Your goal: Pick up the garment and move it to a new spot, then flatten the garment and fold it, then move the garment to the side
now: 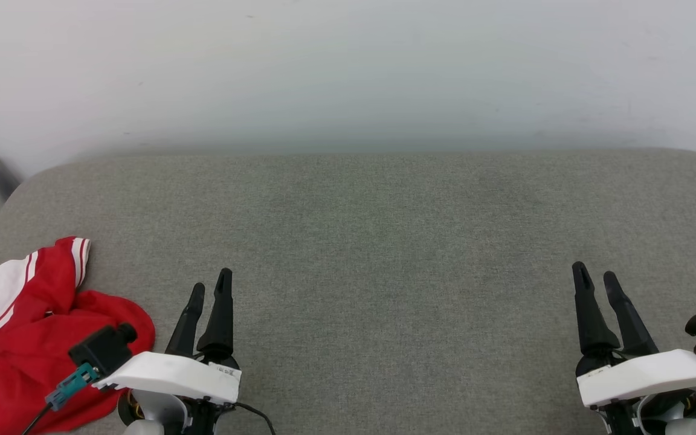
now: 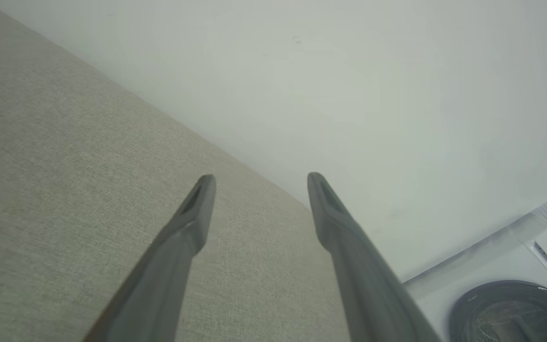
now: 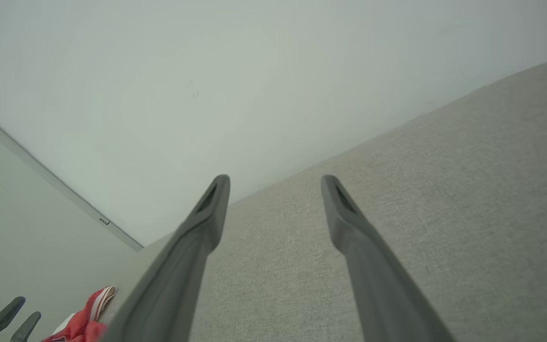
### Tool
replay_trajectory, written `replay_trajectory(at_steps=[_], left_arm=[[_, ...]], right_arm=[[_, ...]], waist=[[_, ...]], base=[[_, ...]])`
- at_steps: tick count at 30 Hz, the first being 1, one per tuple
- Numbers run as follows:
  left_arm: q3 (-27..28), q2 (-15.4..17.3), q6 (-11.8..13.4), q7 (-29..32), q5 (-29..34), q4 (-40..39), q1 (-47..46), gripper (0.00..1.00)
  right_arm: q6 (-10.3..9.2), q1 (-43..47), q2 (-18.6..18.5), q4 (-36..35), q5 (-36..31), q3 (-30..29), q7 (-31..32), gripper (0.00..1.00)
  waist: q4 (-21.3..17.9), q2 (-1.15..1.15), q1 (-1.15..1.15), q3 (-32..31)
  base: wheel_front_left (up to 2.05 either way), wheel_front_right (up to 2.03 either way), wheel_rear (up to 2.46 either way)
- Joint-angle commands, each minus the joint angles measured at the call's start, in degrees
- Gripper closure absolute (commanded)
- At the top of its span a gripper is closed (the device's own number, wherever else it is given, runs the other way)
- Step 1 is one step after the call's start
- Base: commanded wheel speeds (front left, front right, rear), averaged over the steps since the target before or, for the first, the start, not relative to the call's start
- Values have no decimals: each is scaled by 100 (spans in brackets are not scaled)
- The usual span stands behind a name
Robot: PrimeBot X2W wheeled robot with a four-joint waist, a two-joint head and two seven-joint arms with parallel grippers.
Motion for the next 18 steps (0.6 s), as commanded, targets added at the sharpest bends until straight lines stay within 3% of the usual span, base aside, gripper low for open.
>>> replay_trajectory(at_steps=[1,18], left_arm=[[-23,41,2,-57,223,-38,-138,0],[-62,103,95,-320,1818,186,-200,0]], right_arm=[[2,0,-19,-95,-180,2,-39,0],[1,73,5,-223,-1479,-76,82,0]], waist=[[-1,0,0,-1],[30,0,0,5]], base=[[0,0,0],[0,0,0]])
